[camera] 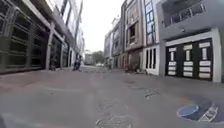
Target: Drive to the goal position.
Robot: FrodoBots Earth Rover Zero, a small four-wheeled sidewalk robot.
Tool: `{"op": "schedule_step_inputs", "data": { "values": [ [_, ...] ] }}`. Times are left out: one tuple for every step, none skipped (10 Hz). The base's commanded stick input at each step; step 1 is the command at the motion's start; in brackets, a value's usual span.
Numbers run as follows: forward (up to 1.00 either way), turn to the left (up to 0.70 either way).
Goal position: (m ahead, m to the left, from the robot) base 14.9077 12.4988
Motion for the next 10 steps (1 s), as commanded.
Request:
{"op": "schedule_step_inputs", "data": {
  "values": [
    [1.00,0.06],
    [1.00,0.06],
    [1.00,0.06],
    [1.00,0.06],
    [1.00,0.06],
    [1.00,0.06],
    [1.00,0.06],
    [1.00,0.06],
    [1.00,0.06],
    [1.00,0.06]
  ]
}}
